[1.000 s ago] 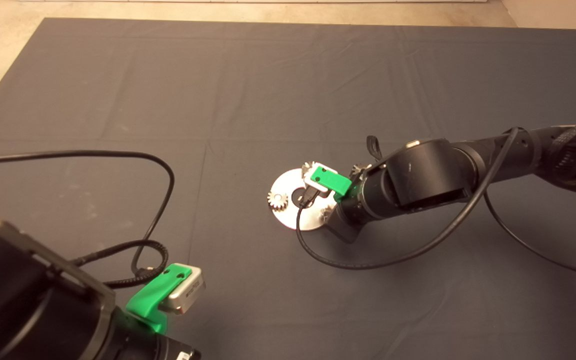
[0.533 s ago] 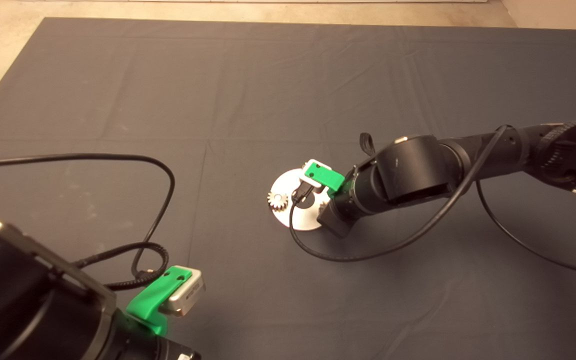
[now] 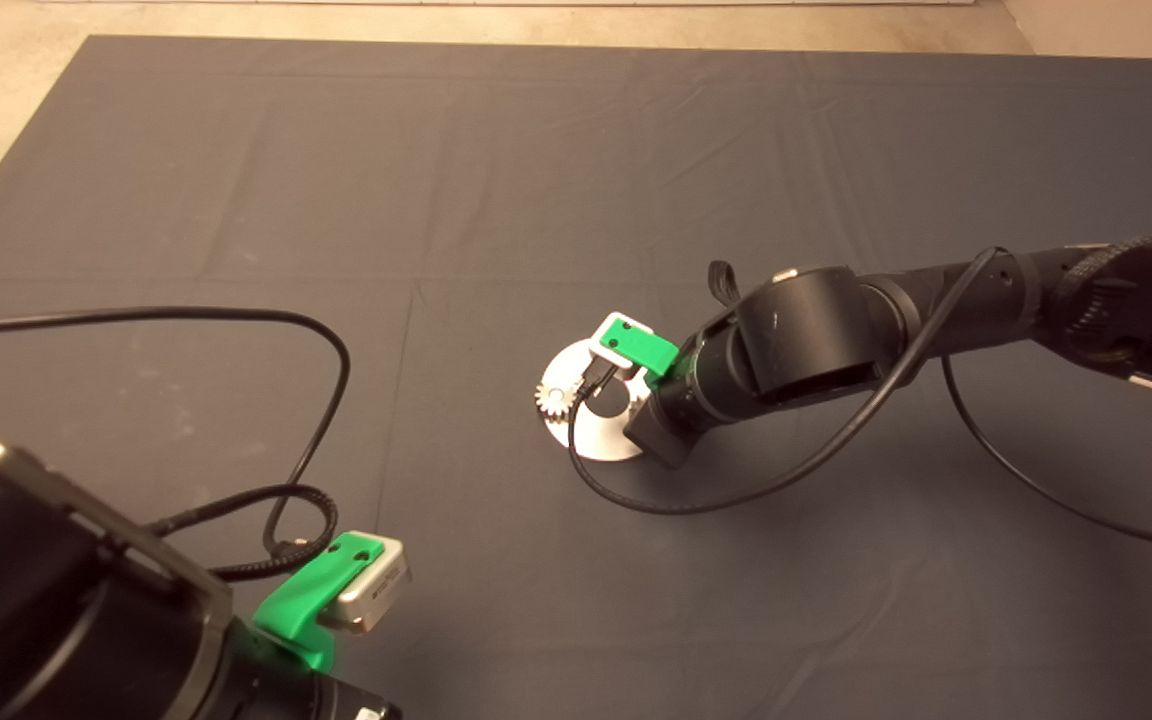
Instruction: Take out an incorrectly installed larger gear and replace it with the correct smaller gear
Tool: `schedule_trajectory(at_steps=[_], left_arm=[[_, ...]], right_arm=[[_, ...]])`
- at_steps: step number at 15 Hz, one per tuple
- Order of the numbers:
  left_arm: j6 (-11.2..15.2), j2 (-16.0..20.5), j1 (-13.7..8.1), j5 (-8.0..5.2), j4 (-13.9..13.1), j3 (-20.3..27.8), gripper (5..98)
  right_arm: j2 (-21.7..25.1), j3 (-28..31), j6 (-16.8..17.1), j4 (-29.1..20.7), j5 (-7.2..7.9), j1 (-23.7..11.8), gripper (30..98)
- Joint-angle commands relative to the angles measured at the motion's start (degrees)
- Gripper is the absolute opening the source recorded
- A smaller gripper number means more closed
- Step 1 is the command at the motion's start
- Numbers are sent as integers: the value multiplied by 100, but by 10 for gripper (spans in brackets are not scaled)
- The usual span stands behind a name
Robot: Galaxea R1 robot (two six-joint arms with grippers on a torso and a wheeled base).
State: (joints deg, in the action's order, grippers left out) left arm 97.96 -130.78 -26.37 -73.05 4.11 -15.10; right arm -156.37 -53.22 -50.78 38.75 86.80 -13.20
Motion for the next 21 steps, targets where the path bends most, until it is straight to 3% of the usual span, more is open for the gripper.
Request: schedule_trajectory(at_steps=[1,21], left_arm=[[12,4,-53,10,-33,80,909],[12,4,-53,10,-33,79,909]], right_arm=[[-4,-2,-29,273,-31,-86,402],[31,-20,-20,510,-30,160,403]])
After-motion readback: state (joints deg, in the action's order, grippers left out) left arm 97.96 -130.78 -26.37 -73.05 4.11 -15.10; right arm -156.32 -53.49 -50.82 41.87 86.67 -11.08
